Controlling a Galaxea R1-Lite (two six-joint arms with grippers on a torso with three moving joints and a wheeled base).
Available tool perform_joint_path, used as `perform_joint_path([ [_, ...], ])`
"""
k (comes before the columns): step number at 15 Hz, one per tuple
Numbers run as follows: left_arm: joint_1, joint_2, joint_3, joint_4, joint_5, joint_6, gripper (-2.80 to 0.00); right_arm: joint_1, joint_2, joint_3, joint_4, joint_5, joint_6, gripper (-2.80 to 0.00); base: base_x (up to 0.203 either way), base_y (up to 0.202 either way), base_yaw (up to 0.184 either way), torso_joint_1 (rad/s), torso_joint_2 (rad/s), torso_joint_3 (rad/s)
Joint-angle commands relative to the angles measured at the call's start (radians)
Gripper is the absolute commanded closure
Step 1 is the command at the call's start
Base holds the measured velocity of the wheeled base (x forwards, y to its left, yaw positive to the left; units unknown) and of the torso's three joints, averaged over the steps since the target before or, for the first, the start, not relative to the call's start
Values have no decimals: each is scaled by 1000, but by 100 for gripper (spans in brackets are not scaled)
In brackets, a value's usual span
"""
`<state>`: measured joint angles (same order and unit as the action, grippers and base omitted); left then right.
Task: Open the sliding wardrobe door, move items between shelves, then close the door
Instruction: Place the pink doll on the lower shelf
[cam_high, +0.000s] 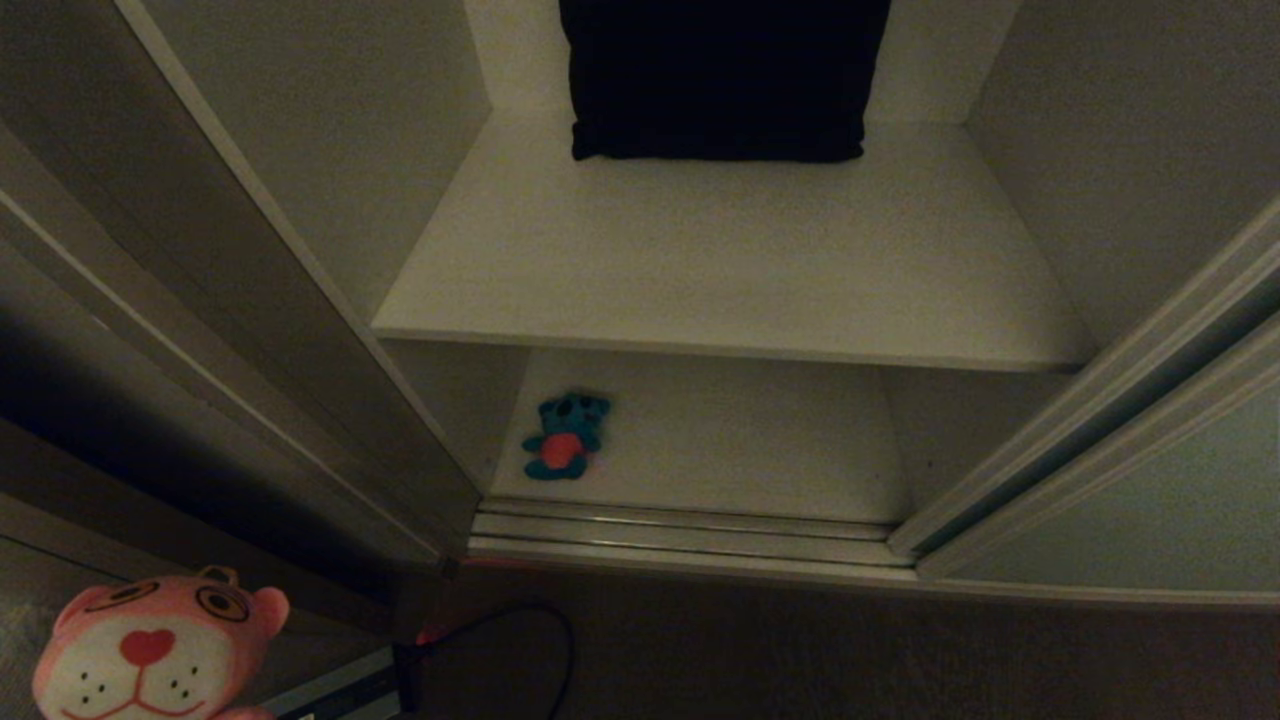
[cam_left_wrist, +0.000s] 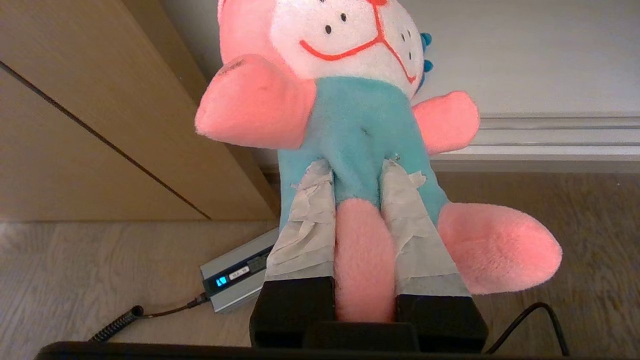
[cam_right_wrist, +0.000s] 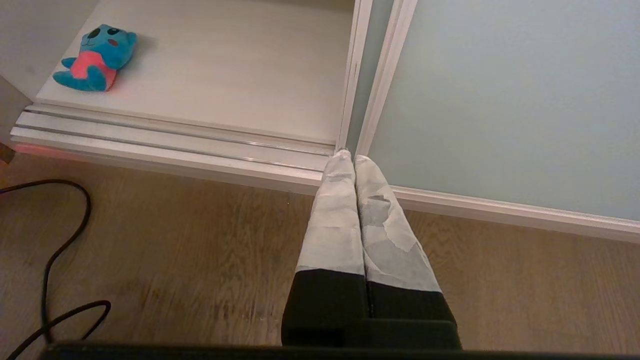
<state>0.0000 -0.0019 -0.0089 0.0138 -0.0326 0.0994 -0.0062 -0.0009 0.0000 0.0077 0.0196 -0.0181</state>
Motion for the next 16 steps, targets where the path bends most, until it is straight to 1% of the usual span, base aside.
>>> perform_joint_path([
  [1,0,2,1,-2,-1,0,0,0,-1,5,0,0,0,0,0,0,0,0,0,0],
  [10,0,2,1,-3,-1,2,0,0,-1,5,0,0,0,0,0,0,0,0,0,0],
  [16,0,3,3,-6,0,5,0,0,-1,5,0,0,0,0,-178,0,-1,-1,5,1],
])
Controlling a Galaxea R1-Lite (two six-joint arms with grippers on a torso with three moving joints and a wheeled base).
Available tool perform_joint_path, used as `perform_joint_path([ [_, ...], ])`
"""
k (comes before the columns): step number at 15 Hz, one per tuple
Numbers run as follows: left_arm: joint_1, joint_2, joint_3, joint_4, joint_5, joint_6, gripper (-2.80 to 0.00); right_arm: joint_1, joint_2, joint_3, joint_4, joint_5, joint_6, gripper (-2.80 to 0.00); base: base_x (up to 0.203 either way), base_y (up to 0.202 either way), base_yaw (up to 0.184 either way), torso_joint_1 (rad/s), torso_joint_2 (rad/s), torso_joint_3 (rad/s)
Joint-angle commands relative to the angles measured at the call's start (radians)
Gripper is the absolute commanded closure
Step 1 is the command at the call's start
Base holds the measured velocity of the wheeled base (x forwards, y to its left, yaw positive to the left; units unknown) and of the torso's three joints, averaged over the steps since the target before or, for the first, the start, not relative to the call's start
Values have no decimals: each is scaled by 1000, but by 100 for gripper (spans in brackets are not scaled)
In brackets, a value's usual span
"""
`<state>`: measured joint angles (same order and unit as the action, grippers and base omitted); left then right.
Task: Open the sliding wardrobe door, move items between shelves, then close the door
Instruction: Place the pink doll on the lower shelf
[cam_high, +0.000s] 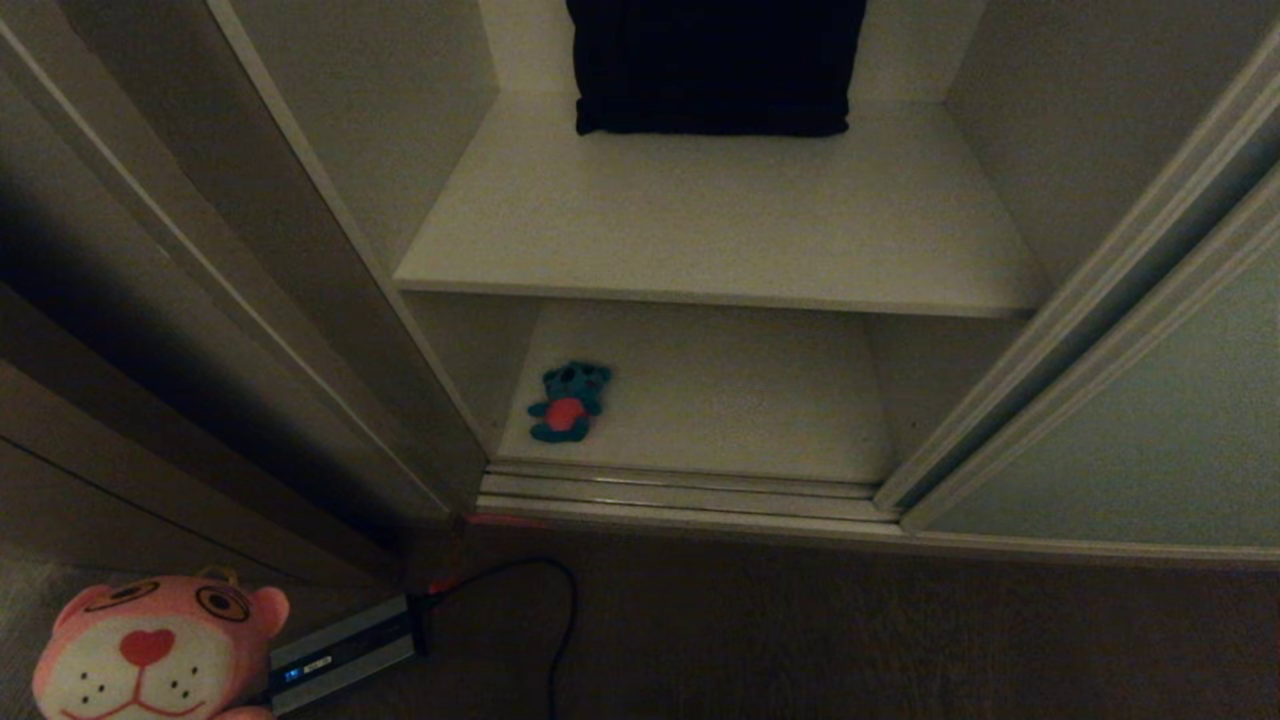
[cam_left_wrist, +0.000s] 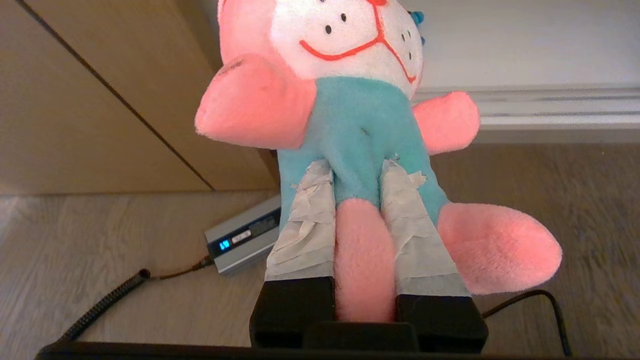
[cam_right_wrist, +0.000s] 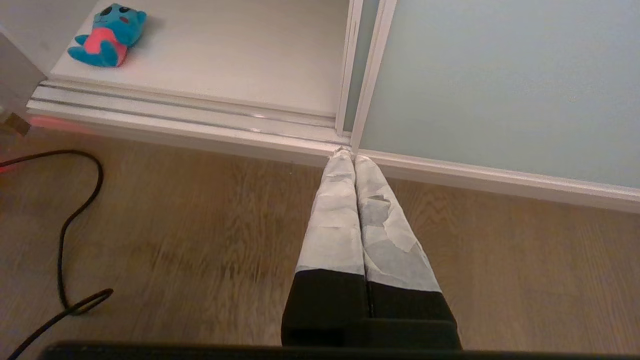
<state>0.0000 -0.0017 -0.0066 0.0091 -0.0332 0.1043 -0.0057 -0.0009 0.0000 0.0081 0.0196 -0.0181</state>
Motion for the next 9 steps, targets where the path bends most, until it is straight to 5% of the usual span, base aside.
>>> perform_joint_path([
  [1,0,3,0,-1,1,-3,0,0,-1,5,1,0,0,0,-72,0,1,1,5,1],
  [9,0,3,0,-1,1,-9,0,0,-1,5,0,0,0,0,0,0,0,2,1,-84],
])
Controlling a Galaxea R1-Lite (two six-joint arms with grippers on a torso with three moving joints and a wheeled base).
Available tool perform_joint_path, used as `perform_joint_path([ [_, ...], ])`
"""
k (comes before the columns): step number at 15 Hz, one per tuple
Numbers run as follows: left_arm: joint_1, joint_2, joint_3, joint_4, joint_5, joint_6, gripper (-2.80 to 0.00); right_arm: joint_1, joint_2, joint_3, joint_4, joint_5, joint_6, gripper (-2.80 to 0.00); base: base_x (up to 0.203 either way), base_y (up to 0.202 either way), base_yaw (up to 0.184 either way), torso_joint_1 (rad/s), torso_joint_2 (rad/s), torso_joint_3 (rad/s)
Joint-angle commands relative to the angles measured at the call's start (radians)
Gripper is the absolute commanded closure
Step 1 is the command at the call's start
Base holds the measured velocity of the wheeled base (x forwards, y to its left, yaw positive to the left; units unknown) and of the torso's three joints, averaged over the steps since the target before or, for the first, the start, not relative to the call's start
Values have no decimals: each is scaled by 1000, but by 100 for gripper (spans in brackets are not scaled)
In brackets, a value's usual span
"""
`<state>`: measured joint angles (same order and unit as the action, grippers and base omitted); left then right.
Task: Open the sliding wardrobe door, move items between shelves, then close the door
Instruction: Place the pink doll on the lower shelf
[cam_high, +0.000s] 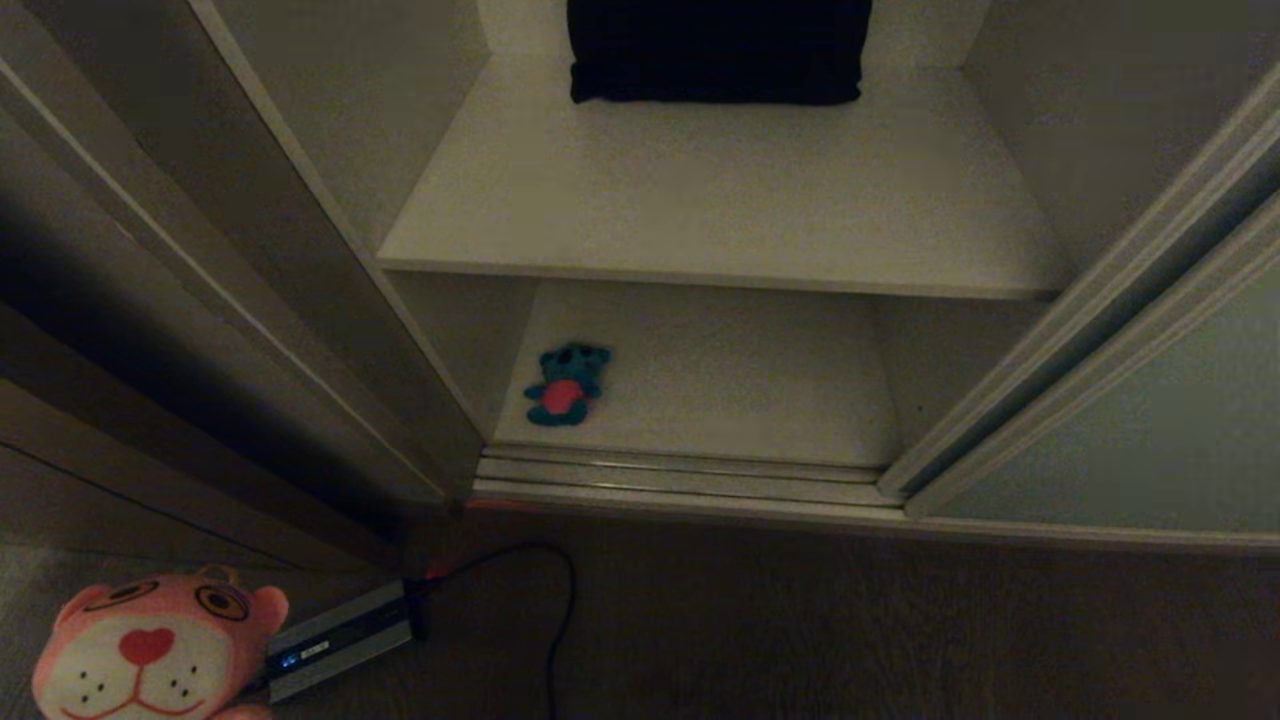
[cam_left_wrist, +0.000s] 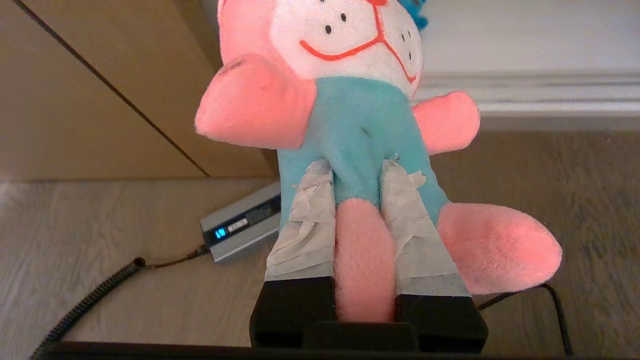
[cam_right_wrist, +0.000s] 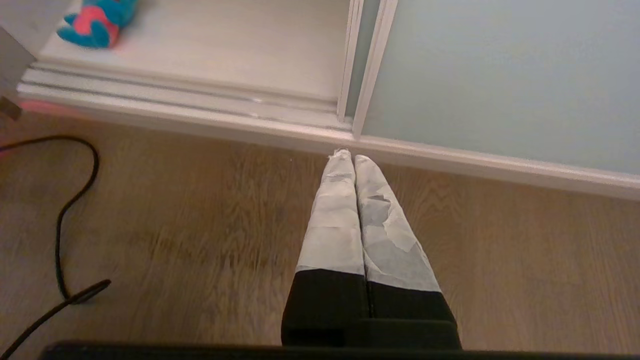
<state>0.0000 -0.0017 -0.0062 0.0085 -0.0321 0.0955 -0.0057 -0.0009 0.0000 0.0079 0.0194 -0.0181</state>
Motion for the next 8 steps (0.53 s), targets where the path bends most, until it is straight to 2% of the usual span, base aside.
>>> perform_joint_path([
  [1,0,2,0,-1,0,-5,0,0,-1,5,0,1,0,0,0,0,0,4,7,-187],
  [8,0,2,-1,1,0,-7,0,0,-1,5,0,1,0,0,0,0,0,2,2,-197],
])
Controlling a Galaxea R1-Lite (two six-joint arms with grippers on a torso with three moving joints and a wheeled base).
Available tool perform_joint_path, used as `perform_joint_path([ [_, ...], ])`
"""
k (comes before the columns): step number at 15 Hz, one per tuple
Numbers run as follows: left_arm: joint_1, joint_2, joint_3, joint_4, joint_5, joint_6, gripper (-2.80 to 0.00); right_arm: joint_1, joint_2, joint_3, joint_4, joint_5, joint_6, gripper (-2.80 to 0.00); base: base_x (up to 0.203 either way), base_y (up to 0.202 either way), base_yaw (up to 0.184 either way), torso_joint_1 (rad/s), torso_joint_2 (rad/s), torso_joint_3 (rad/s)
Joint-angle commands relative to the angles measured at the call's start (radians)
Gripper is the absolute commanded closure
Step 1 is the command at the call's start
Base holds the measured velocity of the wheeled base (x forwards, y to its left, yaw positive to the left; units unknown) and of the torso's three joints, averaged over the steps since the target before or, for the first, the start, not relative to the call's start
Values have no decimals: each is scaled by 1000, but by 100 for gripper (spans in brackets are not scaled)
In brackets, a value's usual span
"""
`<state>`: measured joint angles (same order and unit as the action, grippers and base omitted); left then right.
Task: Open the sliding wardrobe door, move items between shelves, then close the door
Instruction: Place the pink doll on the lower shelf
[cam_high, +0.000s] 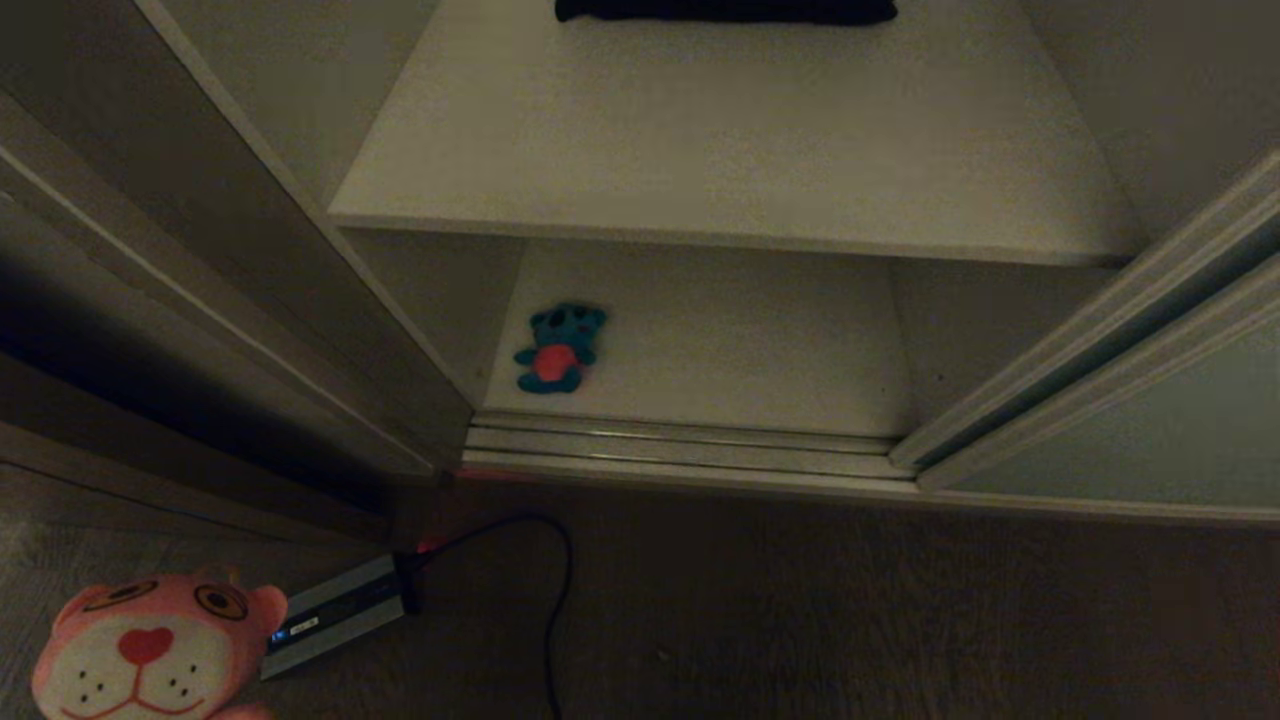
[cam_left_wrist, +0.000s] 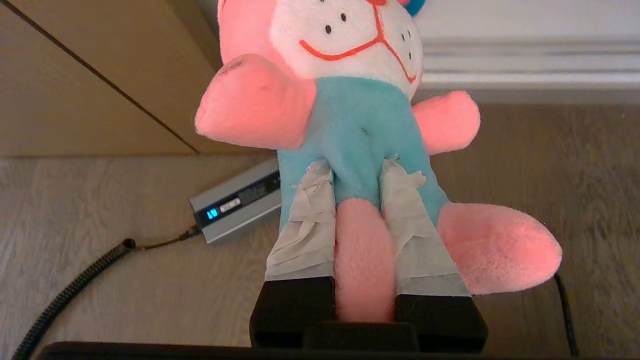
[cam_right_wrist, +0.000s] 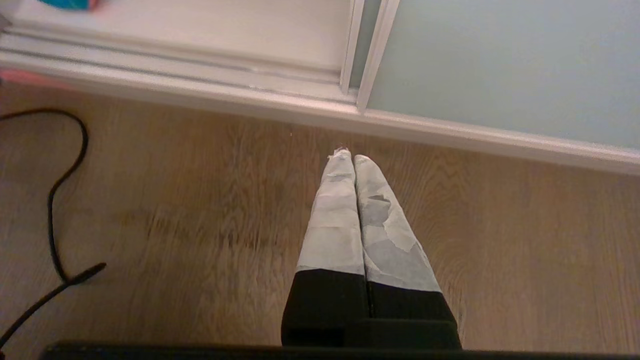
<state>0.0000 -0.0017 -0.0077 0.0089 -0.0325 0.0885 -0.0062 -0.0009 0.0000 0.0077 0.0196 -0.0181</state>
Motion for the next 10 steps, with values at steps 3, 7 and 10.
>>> perform_joint_path([
  [3,0,2,0,1,0,-1,0,0,-1,5,0,0,0,0,0,0,0,3,0,-194],
  [7,-2,2,-2,9,-3,-1,0,0,-1,4,0,0,0,0,0,0,0,5,3,-195],
  [10,-2,2,-3,11,-3,-1,0,0,-1,5,0,0,0,0,0,0,0,3,2,-194],
])
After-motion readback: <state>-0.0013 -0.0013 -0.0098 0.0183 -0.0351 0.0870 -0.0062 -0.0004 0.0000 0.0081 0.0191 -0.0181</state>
